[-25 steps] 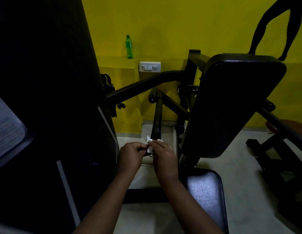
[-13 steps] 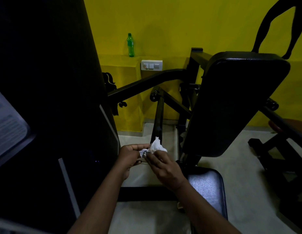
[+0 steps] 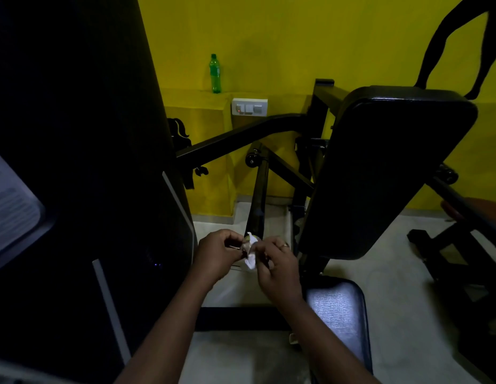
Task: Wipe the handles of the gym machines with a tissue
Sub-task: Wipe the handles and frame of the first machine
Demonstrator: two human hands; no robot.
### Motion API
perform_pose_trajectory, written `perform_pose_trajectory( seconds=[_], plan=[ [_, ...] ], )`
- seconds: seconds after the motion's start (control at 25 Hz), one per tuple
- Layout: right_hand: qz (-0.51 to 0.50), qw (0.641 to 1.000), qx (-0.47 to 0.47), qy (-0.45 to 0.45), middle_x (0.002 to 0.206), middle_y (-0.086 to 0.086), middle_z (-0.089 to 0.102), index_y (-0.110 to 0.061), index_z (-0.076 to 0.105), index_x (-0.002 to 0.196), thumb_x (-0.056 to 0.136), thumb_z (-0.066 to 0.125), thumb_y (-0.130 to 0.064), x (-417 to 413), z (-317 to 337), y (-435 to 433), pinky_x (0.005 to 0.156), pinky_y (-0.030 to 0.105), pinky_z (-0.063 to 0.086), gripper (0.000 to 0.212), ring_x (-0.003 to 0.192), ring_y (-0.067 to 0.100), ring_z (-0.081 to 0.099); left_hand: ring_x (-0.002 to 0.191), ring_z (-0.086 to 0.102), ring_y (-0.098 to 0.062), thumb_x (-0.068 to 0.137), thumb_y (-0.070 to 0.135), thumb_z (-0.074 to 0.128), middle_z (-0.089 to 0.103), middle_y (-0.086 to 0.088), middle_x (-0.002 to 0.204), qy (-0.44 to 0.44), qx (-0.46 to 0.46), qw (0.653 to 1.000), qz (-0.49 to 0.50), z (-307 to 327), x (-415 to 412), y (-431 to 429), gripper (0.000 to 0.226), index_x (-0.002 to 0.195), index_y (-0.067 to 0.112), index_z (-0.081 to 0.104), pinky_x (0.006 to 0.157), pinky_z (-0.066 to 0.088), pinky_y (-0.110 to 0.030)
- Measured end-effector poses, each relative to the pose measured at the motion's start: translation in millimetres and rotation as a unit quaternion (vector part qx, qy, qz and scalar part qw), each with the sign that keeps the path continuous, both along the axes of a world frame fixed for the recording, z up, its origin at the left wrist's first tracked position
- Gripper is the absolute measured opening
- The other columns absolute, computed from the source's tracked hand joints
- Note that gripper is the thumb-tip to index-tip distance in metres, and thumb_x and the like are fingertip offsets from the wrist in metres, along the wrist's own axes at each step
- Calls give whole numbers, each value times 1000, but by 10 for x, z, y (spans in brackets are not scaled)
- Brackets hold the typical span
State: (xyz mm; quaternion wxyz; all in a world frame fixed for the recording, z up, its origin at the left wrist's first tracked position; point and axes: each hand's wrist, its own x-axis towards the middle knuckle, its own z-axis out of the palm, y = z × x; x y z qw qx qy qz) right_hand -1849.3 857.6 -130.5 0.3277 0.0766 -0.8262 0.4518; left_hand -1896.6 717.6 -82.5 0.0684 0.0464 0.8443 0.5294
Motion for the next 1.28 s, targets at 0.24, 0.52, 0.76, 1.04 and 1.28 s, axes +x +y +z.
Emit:
perform_pose_trajectory(
  seconds=[0.24, 0.52, 0.76, 1.04, 1.28],
  plan=[
    [-31, 988, -14, -154, 89, -13, 57, -21, 75, 92, 80, 57, 5, -406, 306, 163, 74, 13, 44, 33, 83, 3, 55, 71, 65, 1, 64, 14, 89, 70, 12, 75, 67, -35, 997, 15, 53, 1, 124, 27, 86, 17, 75, 66, 52, -21],
    [65, 975, 154, -149, 97, 6, 68, -14, 77, 101, 81, 66, 2, -470, 459, 329, 69, 19, 42, 28, 86, 17, 64, 44, 54, 4, 58, 4, 89, 70, 8, 63, 30, -26, 999, 35, 79, -68, 142, 24, 73, 18, 77, 57, 45, -22],
    [11, 927, 336, -167, 103, 1, 68, -19, 75, 103, 77, 74, -12, -926, 422, 181, 72, 25, 34, 28, 97, 26, 57, 52, 56, 1, 52, 11, 93, 68, 11, 61, -15, -87, 996, 4, 214, -167, 127, 28, 75, 18, 78, 66, 53, -25],
    [101, 887, 428, -139, 102, -5, 69, -22, 73, 101, 83, 68, -15, -933, 512, 262, 73, 30, 40, 19, 93, 20, 54, 79, 65, -10, 59, 13, 90, 74, 2, 84, 42, -123, 992, -1, 227, -85, 128, 26, 83, 14, 79, 75, 51, -25],
    [76, 890, 421, -162, 97, 1, 69, -18, 73, 94, 84, 65, -15, -850, 563, 64, 76, 29, 35, 12, 100, 24, 51, 77, 65, -18, 74, 6, 75, 69, -1, 76, 102, -206, 973, -6, 197, -47, 149, 9, 73, 15, 75, 66, 49, -29]
  ],
)
